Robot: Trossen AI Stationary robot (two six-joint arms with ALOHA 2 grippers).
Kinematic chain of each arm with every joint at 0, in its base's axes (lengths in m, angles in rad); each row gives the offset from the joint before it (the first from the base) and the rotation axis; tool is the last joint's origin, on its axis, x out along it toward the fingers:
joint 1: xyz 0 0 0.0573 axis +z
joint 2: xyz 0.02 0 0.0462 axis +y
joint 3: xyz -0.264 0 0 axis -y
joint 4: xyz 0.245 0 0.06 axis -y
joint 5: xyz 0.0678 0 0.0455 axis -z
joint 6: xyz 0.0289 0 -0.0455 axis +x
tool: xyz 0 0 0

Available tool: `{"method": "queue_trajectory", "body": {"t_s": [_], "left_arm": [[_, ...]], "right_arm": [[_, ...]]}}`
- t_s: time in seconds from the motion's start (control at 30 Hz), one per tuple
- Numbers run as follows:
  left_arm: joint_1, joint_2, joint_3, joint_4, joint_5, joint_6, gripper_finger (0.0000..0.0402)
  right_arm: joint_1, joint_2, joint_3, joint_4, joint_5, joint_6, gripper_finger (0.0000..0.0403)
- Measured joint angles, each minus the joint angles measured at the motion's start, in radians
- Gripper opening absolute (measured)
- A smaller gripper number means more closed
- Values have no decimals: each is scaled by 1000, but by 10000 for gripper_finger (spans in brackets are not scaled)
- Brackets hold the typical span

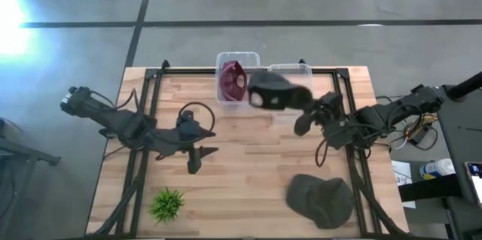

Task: Pick & Place hat
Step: Put the top black cap into the right transparent bin

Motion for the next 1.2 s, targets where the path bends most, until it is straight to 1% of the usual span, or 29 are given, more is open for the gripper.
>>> {"method": "queue_trajectory", "body": {"t_s": [0.1, 0.2, 0.23, 0.27, 0.33, 0.4, 0.43, 0.53, 0.63, 0.67, 0.8, 0.9, 1.07, 1.2], "left_arm": [[-9, -2, -14, -5, -26, -21, 231], [-11, -2, -29, -29, -27, -80, 231], [-11, 0, -31, -48, -27, -99, 231], [-11, 5, -32, -64, -29, -118, 231], [-11, 13, -36, -84, -29, -139, 231], [-11, 18, -46, -91, -29, -158, 231], [-11, 20, -50, -90, -29, -167, 231], [-11, 25, -73, -87, -35, -214, 231], [-9, 27, -108, -88, -62, -314, 231], [-9, 27, -119, -89, -66, -347, 231], [-10, 27, -151, -88, -68, -446, 231], [-19, 27, -166, -84, -67, -492, 231], [-37, 27, -174, -59, -67, -496, 231], [-43, 26, -174, -43, -67, -492, 231]], "right_arm": [[-44, -10, 0, -96, 25, -7, 12], [-102, -6, 0, -282, 17, 45, 12], [-127, -2, 0, -360, -6, 99, 12], [-160, 5, 0, -442, -50, 169, 12], [-228, 18, -9, -587, -161, 324, 12], [-282, 34, -27, -667, -258, 457, 13], [-306, 39, -37, -664, -305, 490, 13], [-365, 53, -57, -613, -434, 503, 13], [-429, 75, -70, -600, -528, 561, 13], [-445, 84, -73, -607, -540, 582, 13], [-461, 121, -73, -607, -505, 603, 14], [-479, 146, -69, -604, -506, 540, 27], [-480, 139, -69, -600, -512, 496, 77], [-491, 92, -69, -596, -540, 492, 125]]}}
